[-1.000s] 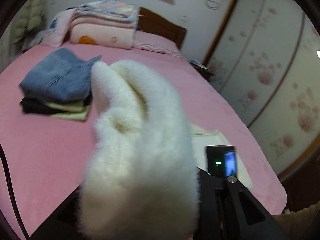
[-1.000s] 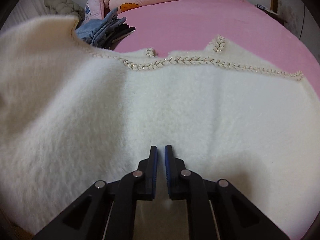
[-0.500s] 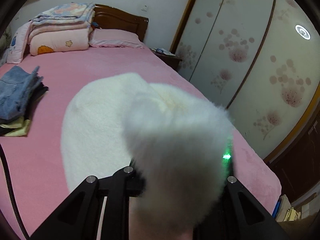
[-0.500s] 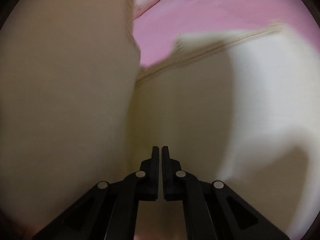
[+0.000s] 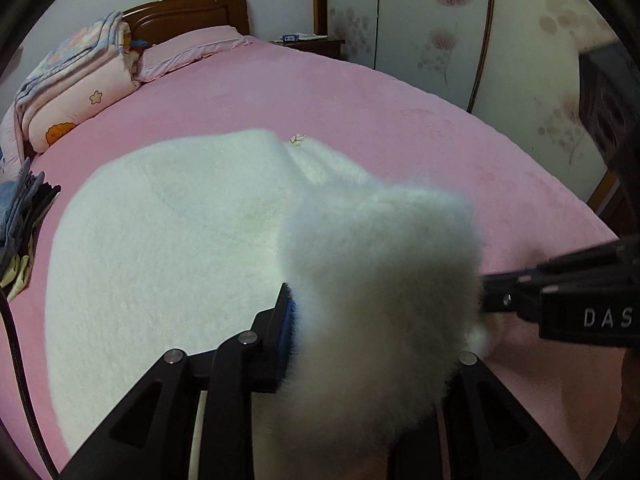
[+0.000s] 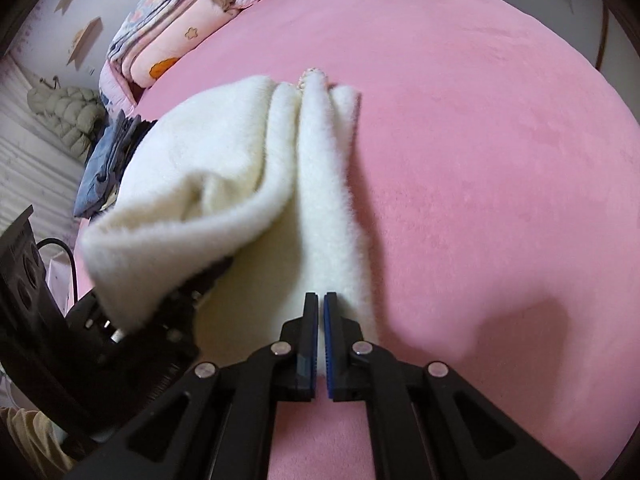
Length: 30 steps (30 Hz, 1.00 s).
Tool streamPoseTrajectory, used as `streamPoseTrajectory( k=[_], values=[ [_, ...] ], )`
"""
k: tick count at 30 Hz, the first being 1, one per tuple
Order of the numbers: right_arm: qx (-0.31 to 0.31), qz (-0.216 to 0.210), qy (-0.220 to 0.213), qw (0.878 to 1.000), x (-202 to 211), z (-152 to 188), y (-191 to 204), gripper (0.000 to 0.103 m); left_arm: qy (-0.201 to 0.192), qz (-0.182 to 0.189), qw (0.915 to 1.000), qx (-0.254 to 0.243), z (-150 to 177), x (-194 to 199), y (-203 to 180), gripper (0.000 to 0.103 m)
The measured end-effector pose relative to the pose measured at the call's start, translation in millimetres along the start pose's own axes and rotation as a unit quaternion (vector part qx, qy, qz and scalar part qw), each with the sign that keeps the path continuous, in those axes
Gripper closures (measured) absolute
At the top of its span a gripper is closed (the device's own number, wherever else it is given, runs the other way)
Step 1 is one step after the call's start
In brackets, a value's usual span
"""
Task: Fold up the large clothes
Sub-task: 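Fold the held side over onto the other half of the bundle, then open both tools and release the folded cardigan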
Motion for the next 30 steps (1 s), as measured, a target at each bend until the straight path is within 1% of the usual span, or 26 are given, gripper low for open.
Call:
streamPoseTrajectory(
  k=[1, 2, 3, 4, 5, 7, 8, 9, 10, 12, 13, 14, 15, 17, 18, 19, 20, 22, 23, 24, 25, 26, 27, 28, 29, 30],
  values=[
    [0.006, 0.003, -0.001, 1.0, 0, -5, 1, 0.098, 0.003, 0.001, 1.0, -0.002, -3, 0, -2, 0.072],
    [0.012, 0.003, -0.003, 1.0, 1, -9, 6, 0.098, 0.011, 0.008, 0.9999, -0.003, -4, 4, -4, 0.064],
    [0.017, 0.002, -0.006, 1.0, 6, -13, 9, 0.098, 0.015, 0.013, 0.9998, -0.003, -6, 5, -9, 0.059],
    [0.021, 0.002, -0.008, 1.0, 15, -13, 5, 0.098, 0.021, 0.025, 0.9994, 0.003, -8, 11, -12, 0.05],
    [0.024, 0.002, -0.009, 1.0, 20, -17, 6, 0.098, 0.023, 0.033, 0.9992, 0.007, -11, 13, -11, 0.045],
    [0.034, 0.006, -0.015, 0.999, 33, -25, 11, 0.097, 0.027, 0.066, 0.9971, 0.026, -14, 32, -16, 0.042],
    [0.037, 0.005, -0.017, 0.999, 38, -29, 13, 0.093, 0.028, 0.076, 0.9962, 0.033, -15, 41, -18, 0.036],
    [0.04, 0.003, -0.018, 0.999, 47, -32, 15, 0.087, 0.028, 0.086, 0.9951, 0.04, -14, 51, -20, 0.032],
    [0.039, 0.0, -0.018, 0.999, 53, -35, 17, 0.081, 0.025, 0.097, 0.9935, 0.054, -16, 68, -20, 0.026],
    [0.033, -0.016, -0.02, 0.999, 64, -38, 24, 0.057, 0.011, 0.103, 0.9916, 0.078, -17, 94, -15, 0.022],
    [0.027, -0.03, -0.021, 0.999, 69, -40, 28, 0.051, 0.006, 0.101, 0.9907, 0.091, -18, 105, -9, 0.022],
    [0.02, -0.049, -0.018, 0.998, 72, -41, 34, 0.041, 0.003, 0.095, 0.9903, 0.102, -17, 112, -1, 0.021],
    [0.014, -0.063, -0.011, 0.998, 71, -41, 38, 0.032, 0.001, 0.078, 0.99, 0.117, -16, 120, 12, 0.021],
    [0.002, -0.075, 0.008, 0.997, 64, -39, 45, 0.023, -0.002, 0.045, 0.9891, 0.14, -9, 128, 32, 0.021],
    [0.0, -0.076, 0.02, 0.997, 56, -39, 50, 0.02, -0.001, 0.014, 0.9872, 0.159, -4, 128, 53, 0.021],
    [-0.001, -0.071, 0.029, 0.997, 49, -39, 54, 0.02, 0.002, -0.003, 0.9858, 0.168, -2, 126, 64, 0.021],
    [0.0, -0.06, 0.041, 0.997, 40, -39, 57, 0.02, 0.009, -0.026, 0.9825, 0.184, 4, 123, 81, 0.021],
    [0.005, -0.044, 0.066, 0.997, 20, -39, 62, 0.02, 0.021, -0.057, 0.9752, 0.213, 16, 112, 109, 0.021],
    [0.005, -0.032, 0.079, 0.996, 9, -40, 62, 0.02, 0.025, -0.065, 0.9722, 0.224, 24, 110, 119, 0.021],
    [0.002, -0.025, 0.089, 0.996, -1, -41, 62, 0.02, 0.03, -0.074, 0.9672, 0.241, 30, 103, 133, 0.021],
    [-0.001, -0.02, 0.099, 0.995, -10, -42, 61, 0.02, 0.031, -0.077, 0.965, 0.249, 31, 99, 138, 0.021],
    [-0.002, -0.015, 0.106, 0.994, -16, -42, 59, 0.02, 0.035, -0.08, 0.9609, 0.263, 28, 87, 156, 0.021],
    [-0.002, -0.013, 0.112, 0.994, -23, -43, 57, 0.023, 0.038, -0.081, 0.9585, 0.271, 30, 82, 161, 0.021],
    [0.0, -0.006, 0.117, 0.993, -28, -43, 56, 0.029, 0.039, -0.082, 0.9566, 0.277, 31, 76, 167, 0.021],
    [0.008, 0.007, 0.121, 0.993, -31, -43, 53, 0.045, 0.041, -0.085, 0.9551, 0.281, 31, 69, 171, 0.021],
    [0.024, 0.011, 0.127, 0.992, -35, -42, 53, 0.058, 0.047, -0.086, 0.9547, 0.281, 32, 61, 174, 0.021]
  ],
)
Point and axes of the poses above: each gripper's, at about its wrist camera, not at the fingertips, and x roughly against the way its jaws point, y to its left, z to its underside, the point moved 9 cm from there along -x, roughly the way its jaws point, and after that the axes turned 1 degree about x, right-handed, at the moved point
